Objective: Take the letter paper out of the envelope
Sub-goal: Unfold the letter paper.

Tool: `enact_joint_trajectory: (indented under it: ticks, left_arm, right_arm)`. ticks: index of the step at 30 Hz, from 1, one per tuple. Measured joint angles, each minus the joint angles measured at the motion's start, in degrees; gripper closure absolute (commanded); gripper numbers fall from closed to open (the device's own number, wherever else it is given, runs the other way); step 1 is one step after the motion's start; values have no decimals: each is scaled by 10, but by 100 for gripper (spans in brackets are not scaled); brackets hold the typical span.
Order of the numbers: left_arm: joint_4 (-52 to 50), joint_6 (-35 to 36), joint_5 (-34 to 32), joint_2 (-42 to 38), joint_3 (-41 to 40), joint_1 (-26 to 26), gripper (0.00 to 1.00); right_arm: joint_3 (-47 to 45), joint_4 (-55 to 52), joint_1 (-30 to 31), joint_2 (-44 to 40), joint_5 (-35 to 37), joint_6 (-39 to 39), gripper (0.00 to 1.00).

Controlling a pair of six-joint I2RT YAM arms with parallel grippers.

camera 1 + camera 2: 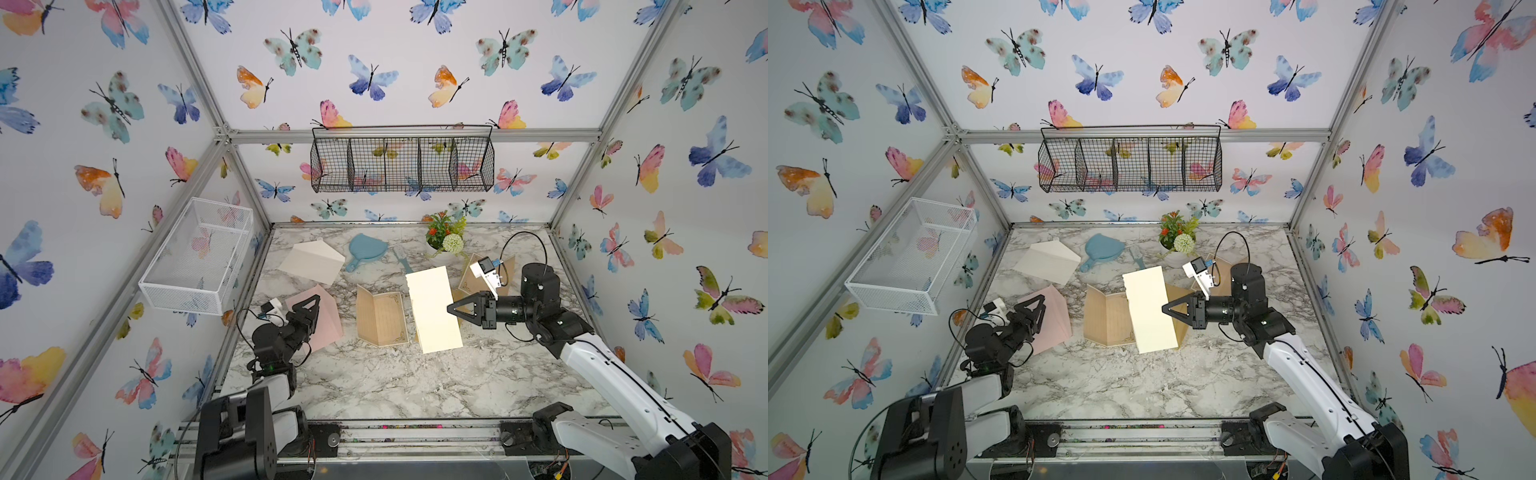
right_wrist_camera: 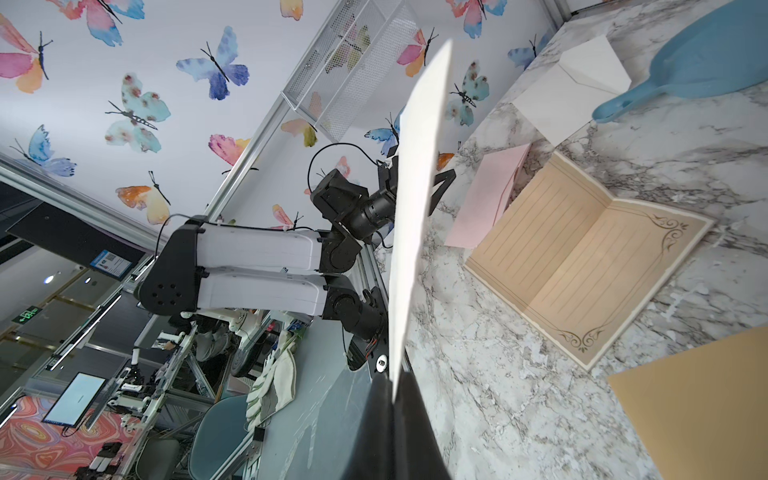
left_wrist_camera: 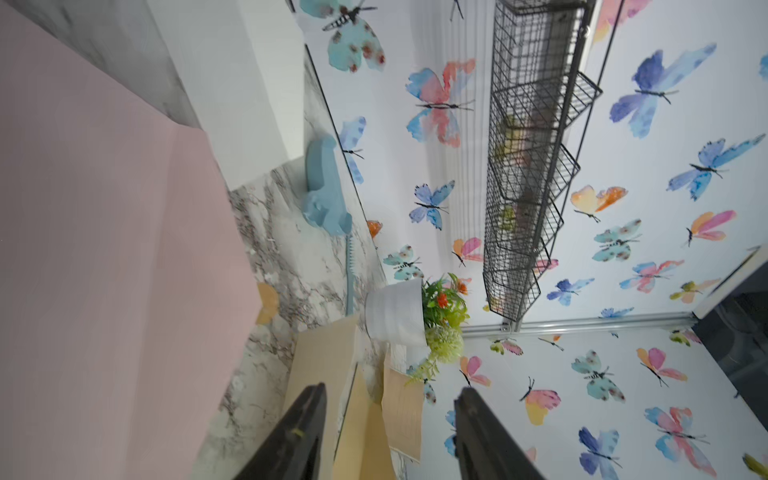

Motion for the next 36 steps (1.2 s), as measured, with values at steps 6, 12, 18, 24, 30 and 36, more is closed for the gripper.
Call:
enact_joint_trajectory:
  ticks: [6,12,18,24,30,36]
  left_arm:
    - [-199,109,-43,-230,92,-211,44]
    - [-191,167,-22,-186,118,-329,47]
    - [-207,223,-25,-127,139,-427,49]
    - [-190,254,-37,-95,176,-470,53]
    - [-192,264,-46,-101,176,-480,56]
    - [-196,274,-51,-132,176,-480,57]
  right_arm:
    - [-1,53,0,41,-99,-2,99]
    - [-22,152,0,78,-167,52,99]
    - [-7,167,3,64,-193,64,99]
    - [1,160,5,54,-201,55,99]
    - [1,149,5,56,-201,49,99]
    - [1,147,5,70,-197,39,99]
